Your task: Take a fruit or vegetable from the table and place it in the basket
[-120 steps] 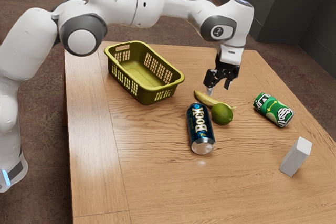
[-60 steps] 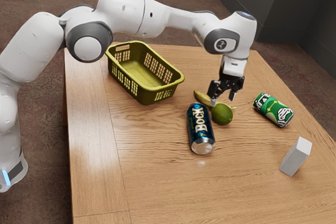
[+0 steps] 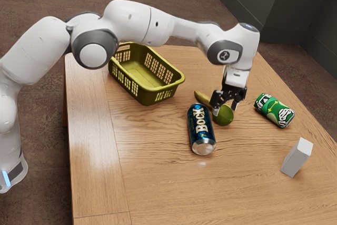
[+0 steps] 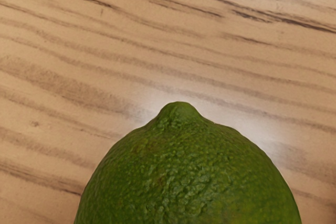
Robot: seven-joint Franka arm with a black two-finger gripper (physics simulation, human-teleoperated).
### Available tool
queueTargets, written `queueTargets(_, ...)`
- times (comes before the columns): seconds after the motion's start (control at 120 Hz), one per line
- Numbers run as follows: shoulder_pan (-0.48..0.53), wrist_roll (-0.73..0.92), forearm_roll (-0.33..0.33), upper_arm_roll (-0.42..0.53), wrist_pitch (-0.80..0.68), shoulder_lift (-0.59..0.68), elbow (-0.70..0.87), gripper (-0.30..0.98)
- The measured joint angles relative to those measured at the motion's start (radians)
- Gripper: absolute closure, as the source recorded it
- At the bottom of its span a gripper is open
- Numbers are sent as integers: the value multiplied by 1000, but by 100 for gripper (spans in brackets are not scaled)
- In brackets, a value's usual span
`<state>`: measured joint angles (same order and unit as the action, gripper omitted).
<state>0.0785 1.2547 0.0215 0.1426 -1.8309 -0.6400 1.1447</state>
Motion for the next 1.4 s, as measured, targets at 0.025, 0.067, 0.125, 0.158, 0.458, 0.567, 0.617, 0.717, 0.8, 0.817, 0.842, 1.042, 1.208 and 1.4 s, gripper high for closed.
queueTargets(0.025, 0, 0, 0, 0, -1, -2, 0, 0)
queueTargets(0.067, 0, 1, 0, 0, -4, -5, 0, 0)
queueTargets(0.125, 2, 2, 0, 0, -7, -12, 0, 0)
queueTargets(0.158, 2, 3, 0, 0, -9, -16, 0, 0)
queueTargets(0.458, 9, 6, 10, -1, -23, -38, 0, 25)
queueTargets(0.567, 9, 4, 15, -2, -25, -20, 0, 34)
queueTargets(0.617, 8, 3, 15, -4, -20, 11, 0, 36)
queueTargets(0.717, 14, 0, 14, -12, 2, 95, -1, 37)
queueTargets(0.8, 56, -5, 13, -18, 23, 163, -1, 36)
queueTargets(0.817, 66, -6, 13, -25, 27, 177, -1, 36)
queueTargets(0.842, 78, -8, 14, -36, 33, 199, 4, 36)
queueTargets(1.042, 123, -32, 14, -121, 54, 490, 329, 36)
queueTargets(1.208, 96, -49, 13, -206, 29, 695, 575, 35)
queueTargets(1.4, 134, -63, 10, -268, 11, 723, 633, 35)
